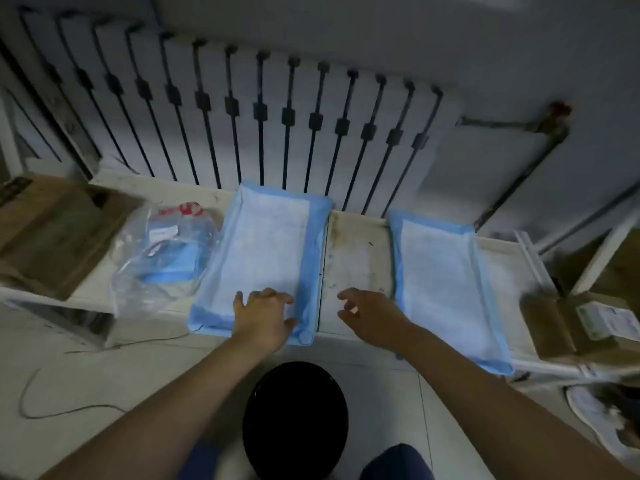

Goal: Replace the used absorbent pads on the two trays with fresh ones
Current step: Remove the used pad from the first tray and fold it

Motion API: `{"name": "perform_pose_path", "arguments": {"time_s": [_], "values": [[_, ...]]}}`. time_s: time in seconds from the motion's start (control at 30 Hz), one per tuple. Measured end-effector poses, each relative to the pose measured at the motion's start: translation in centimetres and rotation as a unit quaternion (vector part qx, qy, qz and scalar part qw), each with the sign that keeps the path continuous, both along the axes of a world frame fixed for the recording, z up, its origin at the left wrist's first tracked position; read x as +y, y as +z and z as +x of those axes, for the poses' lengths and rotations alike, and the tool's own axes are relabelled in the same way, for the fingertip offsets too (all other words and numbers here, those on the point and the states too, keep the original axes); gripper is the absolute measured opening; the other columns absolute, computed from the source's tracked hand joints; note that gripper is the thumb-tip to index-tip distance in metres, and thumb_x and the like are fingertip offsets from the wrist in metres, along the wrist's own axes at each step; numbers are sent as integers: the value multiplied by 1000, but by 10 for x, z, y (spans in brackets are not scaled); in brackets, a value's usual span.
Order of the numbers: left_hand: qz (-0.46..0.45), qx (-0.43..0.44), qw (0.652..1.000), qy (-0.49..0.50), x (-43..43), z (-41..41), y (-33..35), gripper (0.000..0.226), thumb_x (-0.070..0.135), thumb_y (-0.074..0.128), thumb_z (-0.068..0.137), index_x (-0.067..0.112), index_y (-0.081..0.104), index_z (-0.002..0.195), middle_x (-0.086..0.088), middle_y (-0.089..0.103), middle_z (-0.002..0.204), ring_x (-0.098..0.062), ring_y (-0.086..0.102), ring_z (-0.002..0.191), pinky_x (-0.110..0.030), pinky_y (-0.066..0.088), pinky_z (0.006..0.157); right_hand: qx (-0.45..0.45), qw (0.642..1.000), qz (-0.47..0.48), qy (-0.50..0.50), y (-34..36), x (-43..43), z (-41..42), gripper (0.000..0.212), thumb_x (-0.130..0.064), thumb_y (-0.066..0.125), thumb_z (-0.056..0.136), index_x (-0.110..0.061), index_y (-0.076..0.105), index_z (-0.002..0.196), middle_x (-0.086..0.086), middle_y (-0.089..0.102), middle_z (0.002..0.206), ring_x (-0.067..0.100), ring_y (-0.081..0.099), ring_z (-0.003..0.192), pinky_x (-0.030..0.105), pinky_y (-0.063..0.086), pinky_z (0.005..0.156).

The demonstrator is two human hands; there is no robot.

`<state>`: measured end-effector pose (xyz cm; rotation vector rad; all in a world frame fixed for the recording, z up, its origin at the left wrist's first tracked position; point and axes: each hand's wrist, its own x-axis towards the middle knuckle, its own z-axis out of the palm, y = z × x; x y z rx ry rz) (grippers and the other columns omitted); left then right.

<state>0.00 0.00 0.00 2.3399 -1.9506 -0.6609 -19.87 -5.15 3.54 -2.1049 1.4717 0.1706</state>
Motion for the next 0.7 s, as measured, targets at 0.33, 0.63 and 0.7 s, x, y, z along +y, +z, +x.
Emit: {"name": "perform_pose_path", "arguments": {"time_s": [0.33, 0.63, 0.7], "values": [[-18, -12, 1000, 10, -28, -23, -126, 40, 60, 45, 89, 29, 63, 107, -6, 55, 113, -29, 45, 111, -36, 35, 88, -1, 999, -48, 7, -134, -7, 7, 55, -39, 49, 96, -21, 32, 145, 7, 45, 141, 25, 46, 125, 35, 38, 102], [-231, 78, 966, 87, -6, -23, -108, 16, 37, 61, 90, 21, 65, 88, -1, 66, 97, -23, 61, 90, -34, 48, 77, -54, 990, -126, -30, -135, 48, -8, 54, -39, 51, 95, -24, 33, 144, 4, 44, 141, 22, 47, 125, 34, 41, 103], [-235, 83, 964, 87, -1, -24, -101, 13, 34, 62, 89, 22, 67, 89, -2, 67, 99, -23, 61, 91, -35, 50, 78, -57, 988, -137, -37, -128, 62, -12, 53, -39, 51, 95, -25, 34, 143, 3, 44, 142, 21, 46, 125, 33, 40, 103]]}}
